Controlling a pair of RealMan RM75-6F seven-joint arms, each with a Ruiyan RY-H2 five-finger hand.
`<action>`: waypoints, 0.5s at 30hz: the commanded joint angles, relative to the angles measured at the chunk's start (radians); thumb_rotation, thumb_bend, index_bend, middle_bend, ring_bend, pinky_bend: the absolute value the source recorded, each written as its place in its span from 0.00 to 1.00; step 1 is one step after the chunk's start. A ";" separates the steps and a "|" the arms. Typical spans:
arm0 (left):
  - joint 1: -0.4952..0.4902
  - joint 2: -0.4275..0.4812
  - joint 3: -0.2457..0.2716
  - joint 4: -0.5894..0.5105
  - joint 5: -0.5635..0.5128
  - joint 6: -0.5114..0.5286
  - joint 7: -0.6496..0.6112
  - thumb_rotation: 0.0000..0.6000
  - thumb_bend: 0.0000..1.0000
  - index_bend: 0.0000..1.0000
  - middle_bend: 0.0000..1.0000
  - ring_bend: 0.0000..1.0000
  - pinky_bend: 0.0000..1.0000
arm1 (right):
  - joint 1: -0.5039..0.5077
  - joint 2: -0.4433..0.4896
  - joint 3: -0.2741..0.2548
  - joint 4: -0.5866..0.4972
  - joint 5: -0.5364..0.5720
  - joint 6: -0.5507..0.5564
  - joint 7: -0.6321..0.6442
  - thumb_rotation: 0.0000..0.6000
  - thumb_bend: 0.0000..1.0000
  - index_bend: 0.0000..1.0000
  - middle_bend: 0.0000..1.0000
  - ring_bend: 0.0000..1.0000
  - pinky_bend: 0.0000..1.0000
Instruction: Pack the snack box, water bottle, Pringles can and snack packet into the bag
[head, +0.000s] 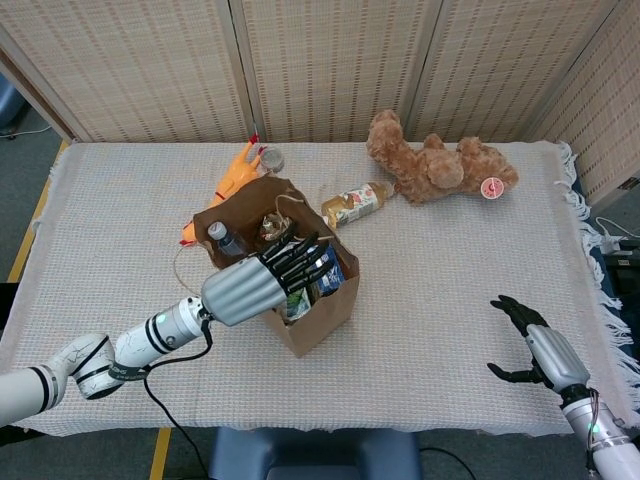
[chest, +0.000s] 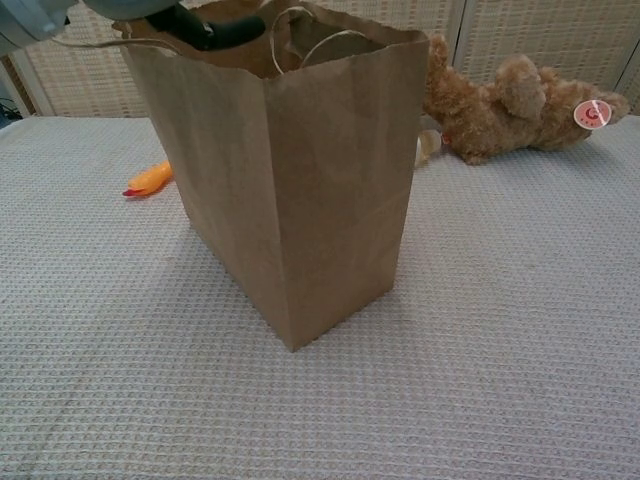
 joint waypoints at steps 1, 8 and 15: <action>0.039 0.019 -0.022 -0.012 -0.061 0.024 0.007 1.00 0.40 0.03 0.05 0.03 0.15 | -0.002 0.001 -0.002 0.002 -0.003 0.003 0.002 1.00 0.14 0.11 0.00 0.00 0.00; 0.140 0.061 -0.060 -0.071 -0.216 0.081 -0.003 1.00 0.40 0.03 0.05 0.03 0.14 | -0.006 -0.001 -0.005 0.004 -0.012 0.014 0.001 1.00 0.14 0.11 0.00 0.00 0.00; 0.239 0.144 -0.032 -0.115 -0.248 0.137 -0.027 1.00 0.40 0.03 0.05 0.02 0.13 | -0.009 -0.005 -0.007 0.000 -0.013 0.020 -0.015 1.00 0.14 0.11 0.00 0.00 0.00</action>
